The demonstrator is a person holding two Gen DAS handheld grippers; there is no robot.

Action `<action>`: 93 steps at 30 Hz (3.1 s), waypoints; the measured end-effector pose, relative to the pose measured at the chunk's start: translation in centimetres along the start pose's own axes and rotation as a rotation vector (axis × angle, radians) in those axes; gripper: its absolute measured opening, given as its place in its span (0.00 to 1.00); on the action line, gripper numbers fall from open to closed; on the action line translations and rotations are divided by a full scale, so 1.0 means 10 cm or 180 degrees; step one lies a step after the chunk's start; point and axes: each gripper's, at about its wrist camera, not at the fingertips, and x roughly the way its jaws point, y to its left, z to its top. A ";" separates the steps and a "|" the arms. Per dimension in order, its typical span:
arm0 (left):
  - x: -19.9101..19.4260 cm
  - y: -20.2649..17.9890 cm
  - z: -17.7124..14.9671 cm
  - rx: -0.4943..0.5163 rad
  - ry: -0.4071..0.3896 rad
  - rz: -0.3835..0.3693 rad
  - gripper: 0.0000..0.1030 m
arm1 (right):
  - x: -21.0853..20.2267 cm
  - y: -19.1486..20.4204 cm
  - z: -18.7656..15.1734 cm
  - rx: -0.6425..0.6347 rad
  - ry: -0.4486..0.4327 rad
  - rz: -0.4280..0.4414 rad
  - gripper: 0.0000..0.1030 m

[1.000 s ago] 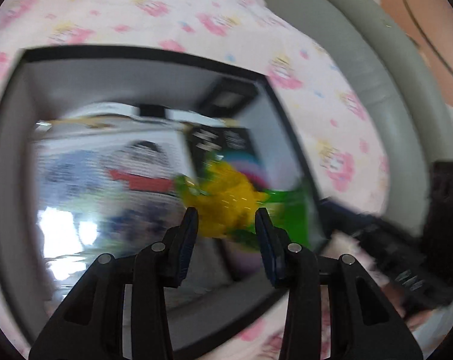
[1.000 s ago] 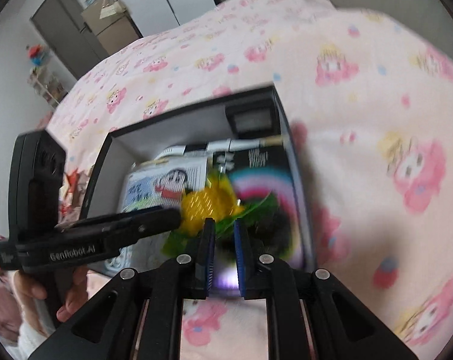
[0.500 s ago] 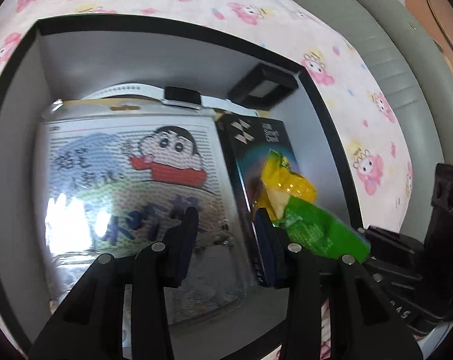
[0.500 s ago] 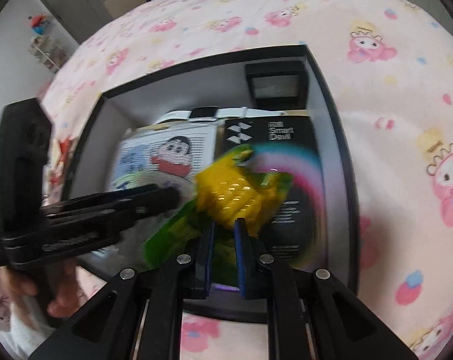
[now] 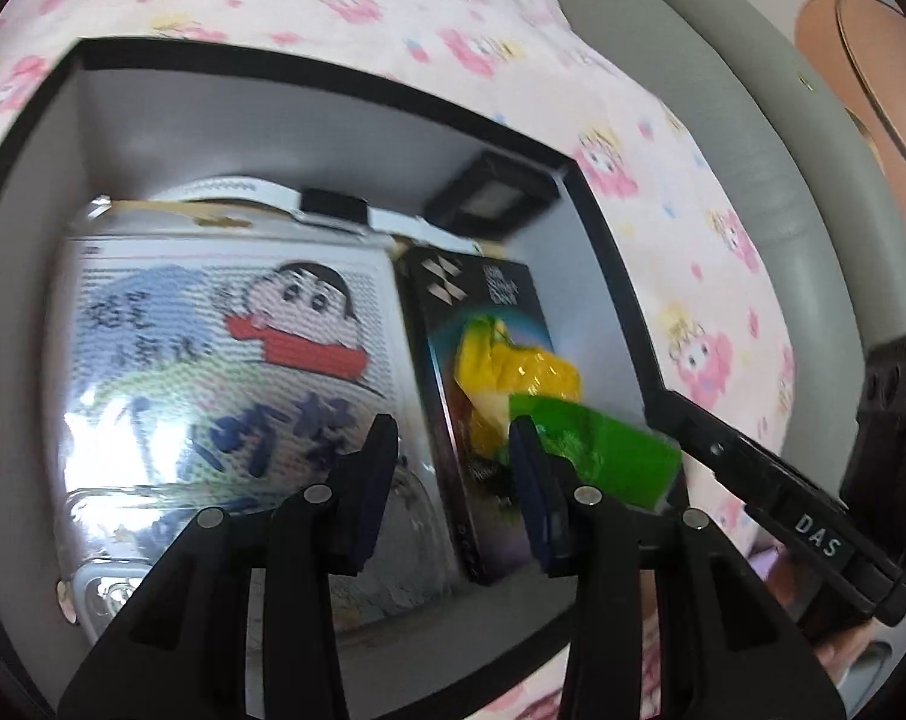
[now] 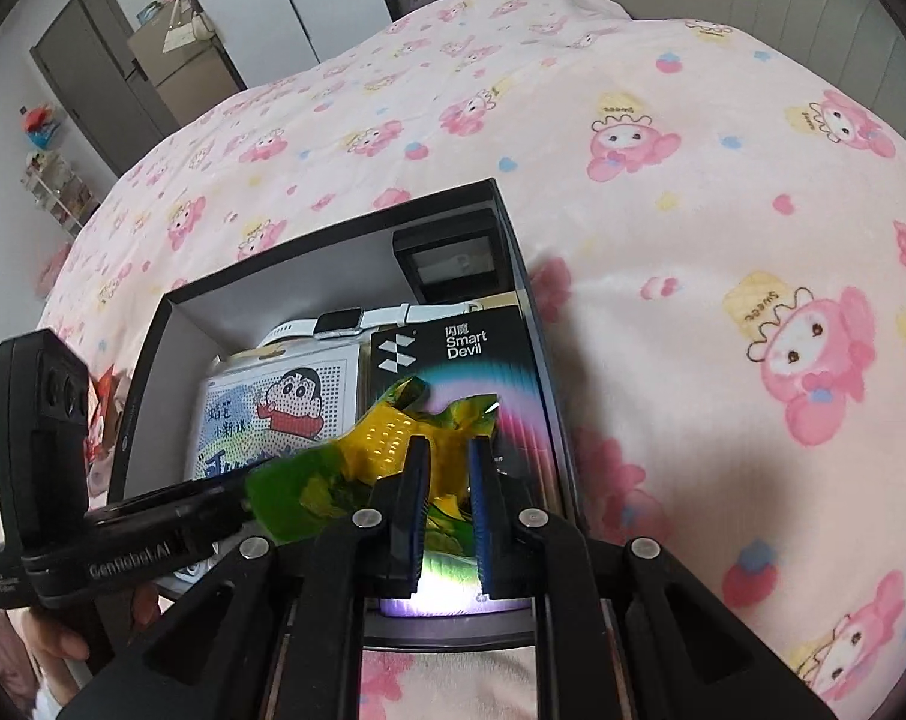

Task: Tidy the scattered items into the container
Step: 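Carry the corn snack packet with the right gripper into the black box, then lower the packet beside the Smart Devil box and open the right gripper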

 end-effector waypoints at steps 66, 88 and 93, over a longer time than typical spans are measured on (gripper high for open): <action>0.40 -0.38 0.12 -0.0080 0.0480 0.0020 0.38 | 0.05 -0.31 0.00 0.0474 0.0176 0.0335 0.16; 0.21 -0.21 -0.02 -0.0077 0.0712 0.0057 0.38 | 0.09 -0.33 0.02 0.0511 0.0208 0.0388 0.16; 0.07 -0.14 -0.04 -0.0216 0.0637 -0.0123 0.38 | 0.07 -0.30 0.02 0.0473 0.0197 0.0407 0.16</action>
